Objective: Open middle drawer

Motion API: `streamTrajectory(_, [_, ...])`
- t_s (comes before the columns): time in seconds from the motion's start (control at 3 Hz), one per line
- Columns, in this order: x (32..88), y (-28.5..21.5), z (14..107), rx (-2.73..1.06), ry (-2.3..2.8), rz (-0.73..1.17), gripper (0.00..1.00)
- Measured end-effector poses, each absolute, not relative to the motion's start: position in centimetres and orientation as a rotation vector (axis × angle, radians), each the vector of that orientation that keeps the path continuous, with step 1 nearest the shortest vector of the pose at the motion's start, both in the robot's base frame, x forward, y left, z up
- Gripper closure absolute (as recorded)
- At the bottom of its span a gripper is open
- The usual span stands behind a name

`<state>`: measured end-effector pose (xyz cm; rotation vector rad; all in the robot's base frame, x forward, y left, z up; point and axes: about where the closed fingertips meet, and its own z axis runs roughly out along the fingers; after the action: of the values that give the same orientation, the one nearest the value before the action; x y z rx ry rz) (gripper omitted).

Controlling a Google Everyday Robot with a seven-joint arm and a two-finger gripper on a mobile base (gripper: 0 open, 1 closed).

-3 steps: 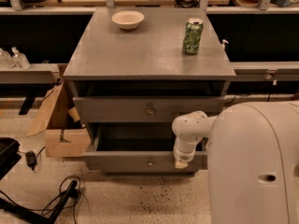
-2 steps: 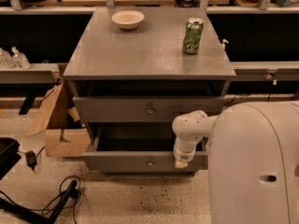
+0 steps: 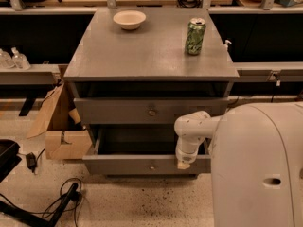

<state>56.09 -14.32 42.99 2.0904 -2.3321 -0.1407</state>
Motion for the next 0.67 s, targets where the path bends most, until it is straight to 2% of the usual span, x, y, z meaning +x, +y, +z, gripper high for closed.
streamTrajectory(0.67, [56.08,-14.32,43.02,2.090,-2.332,-0.141,1.00])
